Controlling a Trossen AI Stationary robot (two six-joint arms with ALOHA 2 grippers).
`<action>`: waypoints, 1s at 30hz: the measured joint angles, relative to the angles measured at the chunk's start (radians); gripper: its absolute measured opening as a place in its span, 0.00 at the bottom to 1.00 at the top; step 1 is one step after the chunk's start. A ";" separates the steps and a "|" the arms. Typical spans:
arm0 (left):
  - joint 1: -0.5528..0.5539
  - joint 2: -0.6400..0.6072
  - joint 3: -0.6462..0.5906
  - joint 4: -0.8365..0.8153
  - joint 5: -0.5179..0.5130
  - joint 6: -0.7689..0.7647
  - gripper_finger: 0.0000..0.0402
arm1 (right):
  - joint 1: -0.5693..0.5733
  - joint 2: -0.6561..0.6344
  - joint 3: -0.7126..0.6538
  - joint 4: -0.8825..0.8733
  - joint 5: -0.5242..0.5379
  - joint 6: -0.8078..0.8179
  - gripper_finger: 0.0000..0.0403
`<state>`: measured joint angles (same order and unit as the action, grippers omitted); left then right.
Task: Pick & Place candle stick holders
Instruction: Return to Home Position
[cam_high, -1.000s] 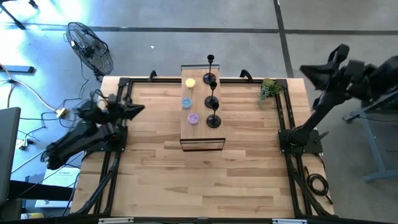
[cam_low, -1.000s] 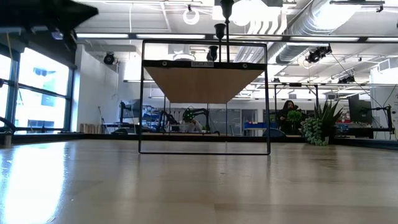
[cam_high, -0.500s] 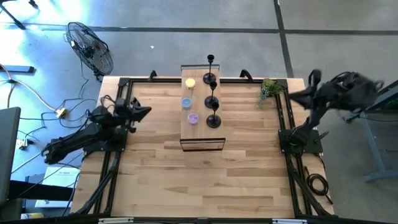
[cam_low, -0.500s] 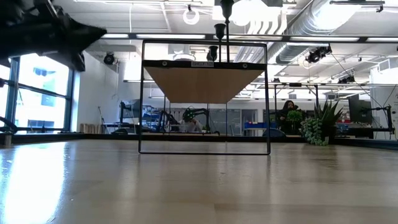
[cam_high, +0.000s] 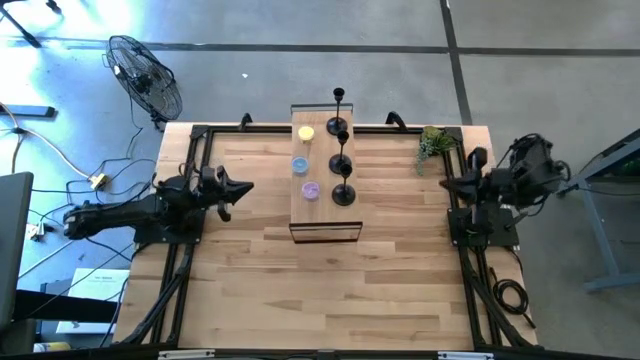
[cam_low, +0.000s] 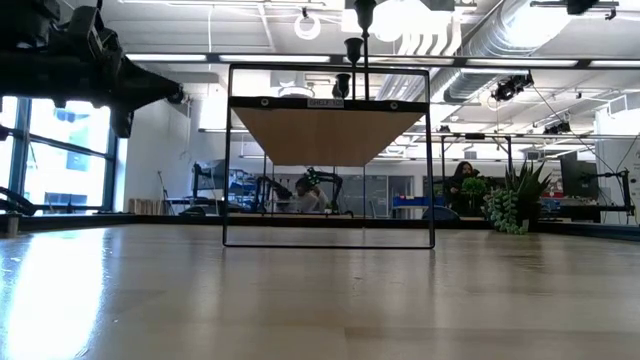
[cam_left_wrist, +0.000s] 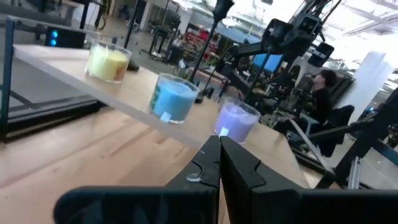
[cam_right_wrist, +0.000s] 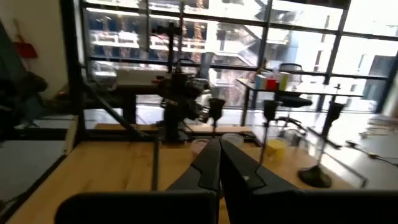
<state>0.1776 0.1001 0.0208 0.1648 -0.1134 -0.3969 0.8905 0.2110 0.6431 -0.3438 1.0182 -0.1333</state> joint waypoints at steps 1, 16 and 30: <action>-0.013 0.007 0.000 -0.003 -0.013 0.000 0.00 | 0.000 -0.026 -0.036 0.020 -0.021 -0.002 0.00; -0.074 0.042 -0.002 0.016 -0.035 0.027 0.00 | -0.001 -0.207 -0.408 0.253 -0.181 0.089 0.00; -0.074 0.042 -0.002 0.013 -0.031 -0.036 0.00 | -0.162 -0.202 -0.633 0.491 -0.360 0.170 0.00</action>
<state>0.1040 0.1421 0.0185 0.1777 -0.1444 -0.4332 0.7284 0.0093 0.0101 0.1473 0.6586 0.0365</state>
